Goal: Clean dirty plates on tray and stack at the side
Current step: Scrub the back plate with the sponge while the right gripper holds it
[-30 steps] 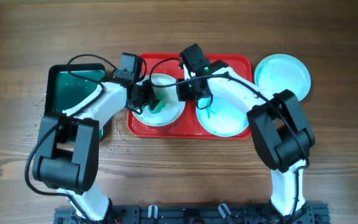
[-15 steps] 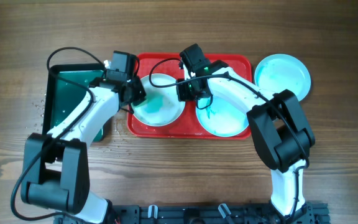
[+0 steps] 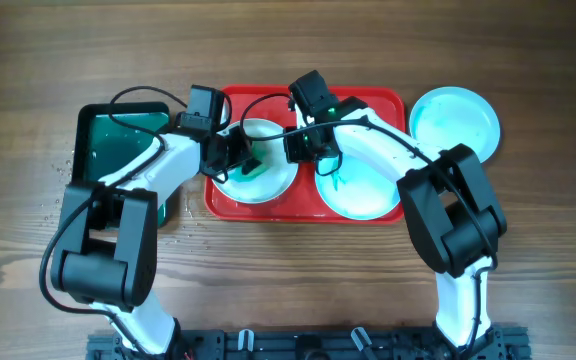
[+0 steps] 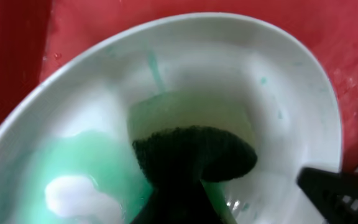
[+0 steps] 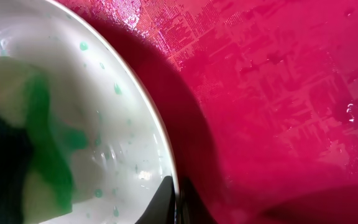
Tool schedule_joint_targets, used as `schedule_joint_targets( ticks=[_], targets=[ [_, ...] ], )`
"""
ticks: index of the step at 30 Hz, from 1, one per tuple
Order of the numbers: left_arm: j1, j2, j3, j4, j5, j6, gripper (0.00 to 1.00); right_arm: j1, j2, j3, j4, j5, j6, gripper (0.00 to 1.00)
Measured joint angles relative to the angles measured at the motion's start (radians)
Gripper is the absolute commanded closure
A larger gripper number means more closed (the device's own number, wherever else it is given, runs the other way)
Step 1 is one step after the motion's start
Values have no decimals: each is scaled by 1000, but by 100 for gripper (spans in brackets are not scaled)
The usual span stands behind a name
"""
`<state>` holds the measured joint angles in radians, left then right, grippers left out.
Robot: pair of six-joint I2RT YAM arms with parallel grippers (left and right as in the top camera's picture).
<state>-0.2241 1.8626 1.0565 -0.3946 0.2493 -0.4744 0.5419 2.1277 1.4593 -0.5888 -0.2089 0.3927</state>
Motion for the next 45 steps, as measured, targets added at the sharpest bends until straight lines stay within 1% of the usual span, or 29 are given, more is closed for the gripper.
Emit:
schedule_joint_targets(
  ticks=[3,7,10,15,16,20,23,27,31,34,37,39,41,45],
  targets=[
    [-8,-10,11,-54,-85,18,96,0,0,0,-2,0,0,96],
    [-10,-55,9,-168,-288,22,96,0,0,0,-2,0,0,96],
    [-14,-101,2,-209,-368,24,96,2,0,0,2,-3,0,96],
    [-8,-216,-4,-229,-447,21,96,3,-2,3,-13,-3,-7,96],
    [-4,-279,-4,-229,-458,19,96,3,-3,8,-28,-3,-15,96],
    [5,-444,-4,-278,-462,10,96,4,-9,45,-138,16,-63,96],
    [43,-570,-4,-332,-463,-4,96,6,-29,88,-219,68,-90,96],
    [146,-737,-5,-425,-470,-66,96,23,-103,193,-324,218,-133,96],
    [243,-856,-5,-502,-474,-108,96,74,-191,288,-369,399,-183,96],
    [289,-915,-5,-544,-474,-119,96,146,-244,325,-377,569,-238,96],
    [300,-936,-5,-553,-477,-126,96,232,-265,334,-375,756,-299,96],
    [300,-936,-5,-554,-477,-130,96,326,-266,333,-356,948,-382,96],
    [300,-934,-5,-556,-477,-130,96,376,-266,332,-307,1071,-461,96],
    [300,-925,-5,-567,-477,-130,96,503,-266,332,-159,1300,-672,96]
  ],
)
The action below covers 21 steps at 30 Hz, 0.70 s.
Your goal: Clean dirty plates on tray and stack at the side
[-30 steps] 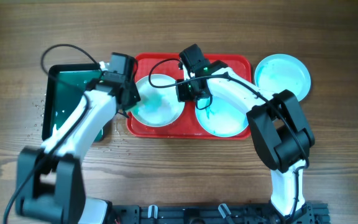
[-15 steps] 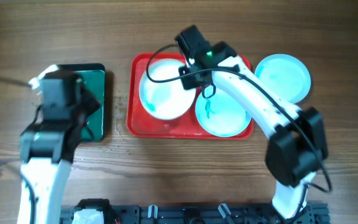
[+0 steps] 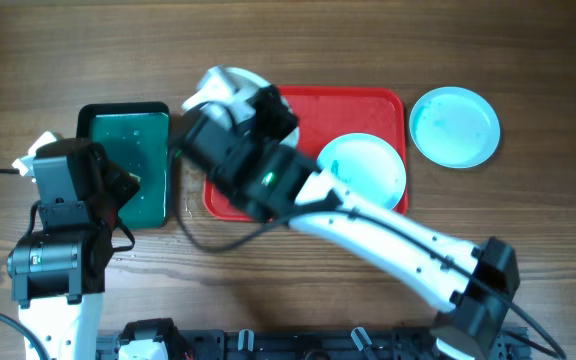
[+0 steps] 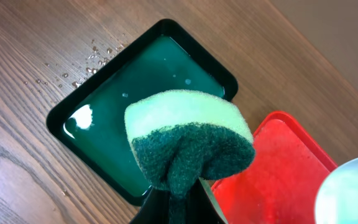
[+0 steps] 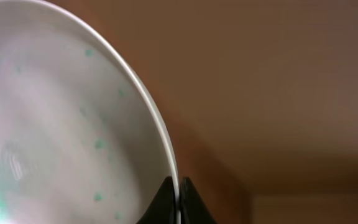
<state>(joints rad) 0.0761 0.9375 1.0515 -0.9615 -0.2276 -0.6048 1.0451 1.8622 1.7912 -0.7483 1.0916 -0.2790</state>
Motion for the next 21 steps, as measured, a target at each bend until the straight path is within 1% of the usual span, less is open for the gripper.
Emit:
schedule_joint_targets(
  ticks=[2,5,7,9,12,15,17,18,21],
  targets=[
    [0,1,0,-3,0,0,96,40,0,0,77,78,-96,95],
    [0,1,0,-4,0,0,96,65,0,0,122,134,-172,96],
    [0,1,0,-5,0,0,96,70,0,0,126,151,-195,96],
    [0,1,0,-9,0,0,96,66,0,0,111,147,-185,96],
    [0,1,0,-16,0,0,96,31,0,3,-5,69,-92,96],
    [0,1,0,-19,0,0,96,-50,0,4,-142,-107,68,96],
    [0,1,0,-19,0,0,96,-146,0,3,-193,-253,179,96],
    [0,1,0,-20,0,0,96,-252,0,2,-213,-371,255,96],
    [0,1,0,-21,0,0,96,-463,0,-3,-245,-577,362,96]
  ],
)
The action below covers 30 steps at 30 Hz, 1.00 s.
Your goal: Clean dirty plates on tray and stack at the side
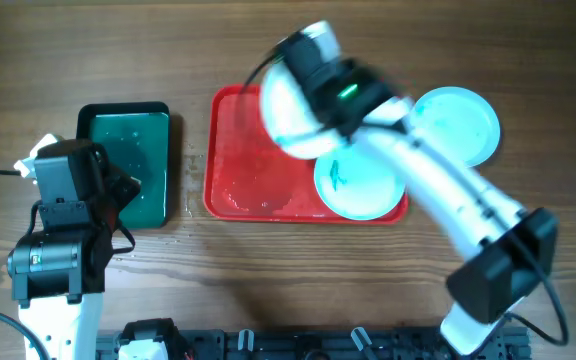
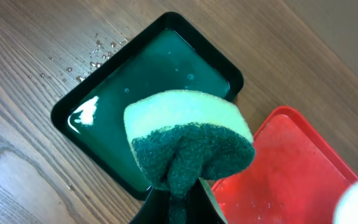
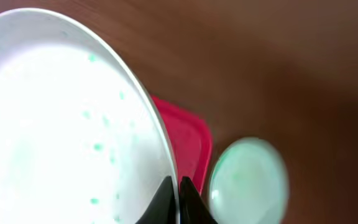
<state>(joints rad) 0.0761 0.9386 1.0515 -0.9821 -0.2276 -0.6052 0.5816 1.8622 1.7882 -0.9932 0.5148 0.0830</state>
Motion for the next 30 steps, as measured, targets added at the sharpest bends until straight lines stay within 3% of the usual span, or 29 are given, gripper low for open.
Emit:
schedule_joint_targets(
  ticks=[6,10,14,16,19,21,27,30],
  targets=[
    [0,0,0,-2,0,0,96,-537,0,-76,-36,-429,133,96],
    [0,0,0,-1,0,0,96,-774,0,-184,-15,-546,158,95],
    [0,0,0,-1,0,0,96,-919,0,-323,64,-591,180,96],
    [0,0,0,-2,0,0,96,-956,0,-374,97,-600,186,94],
    [0,5,0,-2,0,0,96,-984,0,-434,146,-612,192,50],
    [0,15,0,-2,0,0,96,-983,0,-447,158,-620,200,41],
    [0,58,0,3,2,0,96,-948,0,-449,173,-704,173,37],
    [0,74,0,10,9,0,96,-909,0,-449,174,-768,146,41]
  ],
)
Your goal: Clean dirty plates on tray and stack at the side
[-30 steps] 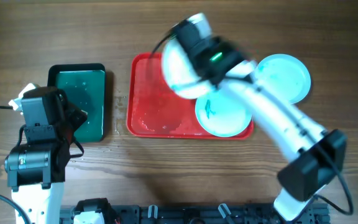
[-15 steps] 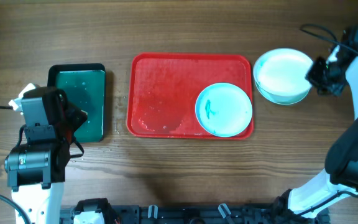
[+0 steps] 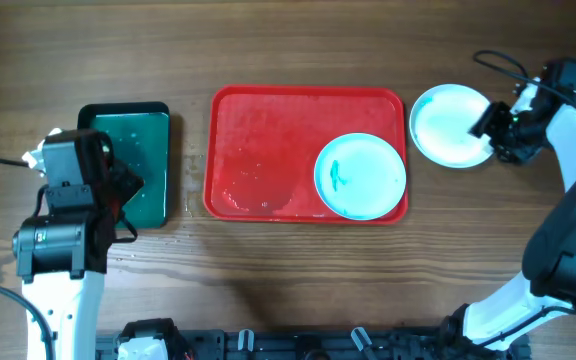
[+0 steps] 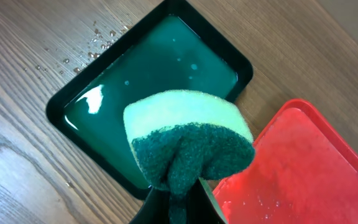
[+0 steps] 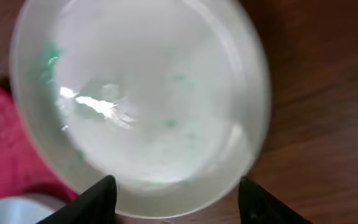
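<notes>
A red tray [image 3: 268, 150] holds one plate [image 3: 360, 176] with a green smear at its right end. Right of the tray a washed white plate [image 3: 448, 122] lies on another plate, filling the right wrist view [image 5: 142, 99]. My right gripper [image 3: 500, 130] stands open at that plate's right rim, its fingers [image 5: 101, 199] spread wide and holding nothing. My left gripper [image 4: 178, 202] is shut on a green and yellow sponge [image 4: 188, 134], held above the basin's edge.
A black basin [image 3: 128, 160] of green soapy water [image 4: 148, 87] sits left of the tray, with water drops on the wood beside it. The tray's left half is wet and bare. The left arm [image 3: 68, 220] stands at the table's left front.
The white plate, then held by my right gripper above the tray's back, now lies on the plate right of the tray. My right gripper has opened. The left gripper barely moved.
First the sponge was on the white plate at the tray's left, my right gripper shut on its rim. Then the left gripper held the sponge over the basin and the right held the plate aloft, later over the tray. Now the plate is stacked and released.
</notes>
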Tool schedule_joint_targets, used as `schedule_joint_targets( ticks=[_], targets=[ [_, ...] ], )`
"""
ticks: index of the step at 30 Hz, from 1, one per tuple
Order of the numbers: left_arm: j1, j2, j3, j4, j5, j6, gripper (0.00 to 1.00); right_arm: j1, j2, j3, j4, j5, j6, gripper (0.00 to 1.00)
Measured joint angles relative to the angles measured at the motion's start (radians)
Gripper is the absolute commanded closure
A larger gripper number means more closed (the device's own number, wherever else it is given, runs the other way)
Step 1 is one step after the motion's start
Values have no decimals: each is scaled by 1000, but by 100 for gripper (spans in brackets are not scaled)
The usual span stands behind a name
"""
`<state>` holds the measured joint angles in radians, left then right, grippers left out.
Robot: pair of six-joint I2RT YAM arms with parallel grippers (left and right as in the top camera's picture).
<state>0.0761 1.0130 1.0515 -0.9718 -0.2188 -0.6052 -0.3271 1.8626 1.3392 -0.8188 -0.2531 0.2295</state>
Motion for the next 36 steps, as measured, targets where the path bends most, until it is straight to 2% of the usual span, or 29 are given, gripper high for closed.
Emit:
schedule_joint_targets(
  ticks=[5,8,11,15,18,20,28,31,36],
  targets=[
    [0,10,0,3,8,0,96,116,-1,0,-26,-63,-22,41],
    [0,10,0,3,10,0,96,220,-26,0,-35,-75,-32,29],
    [0,10,0,3,10,0,96,313,-81,0,-72,-23,-58,28],
    [0,10,0,3,11,0,96,424,-107,-10,-135,89,-77,36],
    [0,10,0,6,11,0,96,447,-105,-63,-111,135,-79,58],
    [0,10,0,6,11,0,96,449,-103,-105,-77,151,-83,62],
    [0,10,0,7,18,0,96,449,-95,-164,-33,176,-85,63],
    [0,10,0,6,19,0,96,449,-95,-164,-24,177,-85,69],
    [0,10,0,7,22,0,96,449,-93,-164,-17,175,-85,69]
  ],
)
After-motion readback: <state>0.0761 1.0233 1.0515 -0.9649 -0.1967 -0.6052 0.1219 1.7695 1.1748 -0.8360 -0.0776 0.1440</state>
